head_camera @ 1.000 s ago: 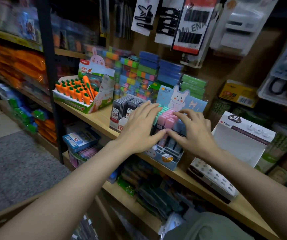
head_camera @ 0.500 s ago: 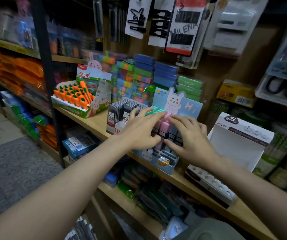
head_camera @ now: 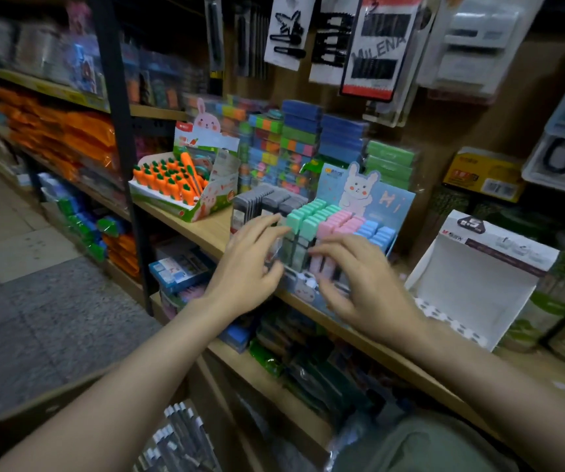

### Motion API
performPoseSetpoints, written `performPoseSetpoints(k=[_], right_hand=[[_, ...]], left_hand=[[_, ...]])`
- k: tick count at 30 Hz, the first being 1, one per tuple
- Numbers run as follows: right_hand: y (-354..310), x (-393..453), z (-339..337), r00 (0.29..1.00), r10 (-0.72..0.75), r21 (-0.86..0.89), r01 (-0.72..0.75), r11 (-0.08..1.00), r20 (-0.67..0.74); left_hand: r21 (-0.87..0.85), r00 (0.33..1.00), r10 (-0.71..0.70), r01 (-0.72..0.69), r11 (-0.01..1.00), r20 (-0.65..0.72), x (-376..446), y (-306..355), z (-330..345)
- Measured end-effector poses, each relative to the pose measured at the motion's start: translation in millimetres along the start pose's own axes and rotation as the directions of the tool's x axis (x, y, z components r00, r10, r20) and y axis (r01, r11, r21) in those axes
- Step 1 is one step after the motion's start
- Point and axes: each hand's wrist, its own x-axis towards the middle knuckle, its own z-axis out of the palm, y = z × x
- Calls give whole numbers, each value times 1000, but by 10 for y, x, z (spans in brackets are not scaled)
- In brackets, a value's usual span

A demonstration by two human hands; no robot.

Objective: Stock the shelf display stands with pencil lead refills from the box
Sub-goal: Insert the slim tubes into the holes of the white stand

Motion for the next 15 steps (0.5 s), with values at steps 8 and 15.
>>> performPoseSetpoints(k=[8,15], right_hand=[[-879,-227,1570,758,0,292,-251,923,653],[-1371,-779,3070,538,120,263,-579,771,834]], left_hand=[[-166,670,-728,742,650,142,-1881,-791,162],[-212,-44,-985,974,-79,168,-3484,-1245,574]])
